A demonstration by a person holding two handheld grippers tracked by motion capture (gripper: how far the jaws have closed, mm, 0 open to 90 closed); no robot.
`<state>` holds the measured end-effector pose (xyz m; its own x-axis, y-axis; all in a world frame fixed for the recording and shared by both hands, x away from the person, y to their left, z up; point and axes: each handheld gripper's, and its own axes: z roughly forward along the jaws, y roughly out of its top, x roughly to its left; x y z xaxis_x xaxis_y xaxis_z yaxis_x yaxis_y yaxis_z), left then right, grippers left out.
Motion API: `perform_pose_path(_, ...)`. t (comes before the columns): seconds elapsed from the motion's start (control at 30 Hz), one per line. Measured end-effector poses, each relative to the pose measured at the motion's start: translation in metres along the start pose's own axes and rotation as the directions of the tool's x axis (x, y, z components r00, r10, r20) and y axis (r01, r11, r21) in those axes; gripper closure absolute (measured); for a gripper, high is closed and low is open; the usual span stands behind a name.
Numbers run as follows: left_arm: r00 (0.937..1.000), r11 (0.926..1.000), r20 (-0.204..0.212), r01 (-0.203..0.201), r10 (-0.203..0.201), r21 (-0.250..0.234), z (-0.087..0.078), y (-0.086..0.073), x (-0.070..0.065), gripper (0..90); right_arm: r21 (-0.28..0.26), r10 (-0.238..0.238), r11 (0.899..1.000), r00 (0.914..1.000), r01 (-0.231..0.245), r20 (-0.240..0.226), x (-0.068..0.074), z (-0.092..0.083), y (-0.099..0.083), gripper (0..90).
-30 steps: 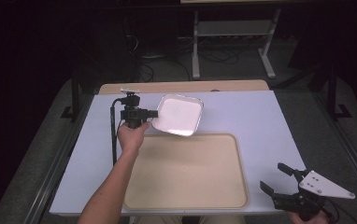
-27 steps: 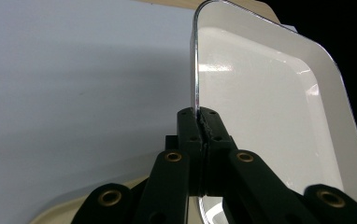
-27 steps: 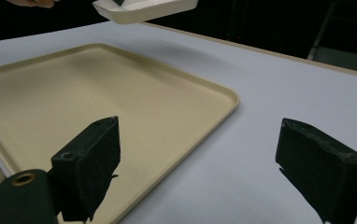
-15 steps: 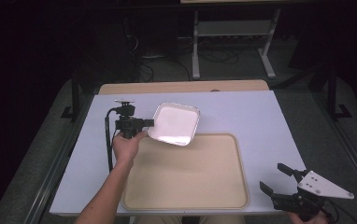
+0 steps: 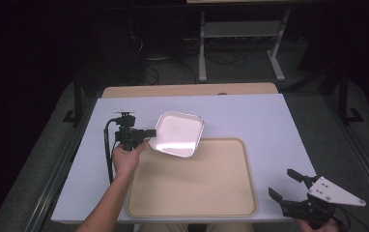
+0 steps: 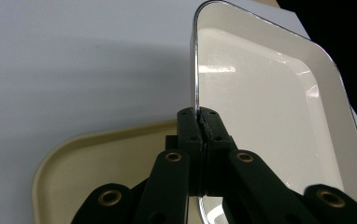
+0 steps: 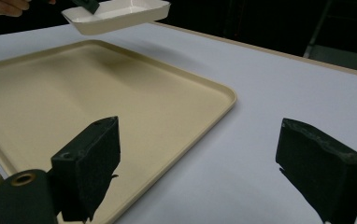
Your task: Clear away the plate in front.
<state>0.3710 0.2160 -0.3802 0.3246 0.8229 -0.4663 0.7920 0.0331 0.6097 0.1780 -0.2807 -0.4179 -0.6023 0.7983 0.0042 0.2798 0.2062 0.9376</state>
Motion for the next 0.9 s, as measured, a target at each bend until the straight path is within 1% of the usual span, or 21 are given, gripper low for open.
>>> perform_pose_path(0.1,1.0,0.9999,-0.005,0.004,-0.004,0.01,-0.001,-0.008,0.004,88.6,0.001,0.0,1.0,1.0,0.0,0.001,0.0,0.0,0.0,12.9)
perform_pose_path(0.13,1.0,0.9999,-0.005,0.004,-0.004,0.01,-0.001,-0.008,0.004,88.6,0.001,0.0,1.0,1.0,0.0,0.001,0.0,0.0,0.0,12.9)
perform_pose_path(0.23,1.0,0.9999,-0.002,0.008,-0.008,0.013,-0.002,-0.016,0.006,88.6,0.004,0.001,1.0,1.0,-0.001,0.003,0.0,0.001,0.0,12.9)
perform_pose_path(0.3,1.0,0.9999,0.0,0.009,-0.009,0.014,-0.002,-0.018,0.006,88.6,0.004,0.001,1.0,1.0,-0.001,0.003,0.0,0.0,0.0,12.9)
perform_pose_path(0.37,0.9999,0.9997,0.002,0.011,-0.011,0.023,-0.002,-0.024,0.007,88.6,0.004,0.002,1.0,1.0,-0.002,0.004,0.0,0.001,0.0,12.9)
perform_pose_path(0.4,0.9999,0.9997,0.002,0.011,-0.011,0.023,-0.002,-0.024,0.007,88.6,0.004,0.002,1.0,1.0,-0.002,0.004,0.0,0.001,0.0,12.9)
perform_pose_path(0.47,0.9999,0.9995,0.005,0.015,-0.015,0.029,-0.001,-0.029,0.008,88.6,0.005,0.002,1.0,1.0,-0.002,0.004,0.0,0.001,0.0,12.9)
perform_pose_path(0.53,0.9998,0.9992,-0.001,0.021,-0.021,0.033,-0.001,-0.033,0.009,88.6,0.008,0.002,1.0,1.0,-0.002,0.005,0.0,0.001,0.0,12.9)
perform_pose_path(0.57,0.9997,0.999,-0.006,0.022,-0.022,0.038,0.0,-0.037,0.01,88.6,0.008,0.0,1.0,1.0,0.0,0.005,0.0,0.001,0.0,12.9)
perform_pose_path(0.6,0.9997,0.999,-0.006,0.022,-0.022,0.038,0.0,-0.037,0.01,88.6,0.008,0.0,1.0,1.0,0.0,0.005,0.0,0.001,0.0,12.9)
perform_pose_path(0.63,0.9996,0.9986,-0.009,0.028,-0.028,0.044,0.001,-0.042,0.012,88.6,0.01,0.001,1.0,1.0,-0.001,0.006,0.0,0.001,0.0,12.9)
perform_pose_path(0.7,0.9995,0.9984,-0.012,0.031,-0.031,0.047,0.001,-0.045,0.013,88.7,0.01,0.001,1.0,1.0,-0.001,0.008,0.0,0.001,0.0,12.9)
perform_pose_path(0.77,0.999,0.9979,-0.016,0.043,-0.042,0.049,0.001,-0.049,0.014,88.7,0.01,0.001,1.0,1.0,-0.002,0.008,0.0,0.001,0.0,12.9)
perform_pose_path(0.9,0.999,0.9974,-0.019,0.042,-0.041,0.059,0.001,-0.057,0.013,88.6,0.011,0.002,1.0,1.0,-0.002,0.009,0.0,0.001,0.0,12.9)
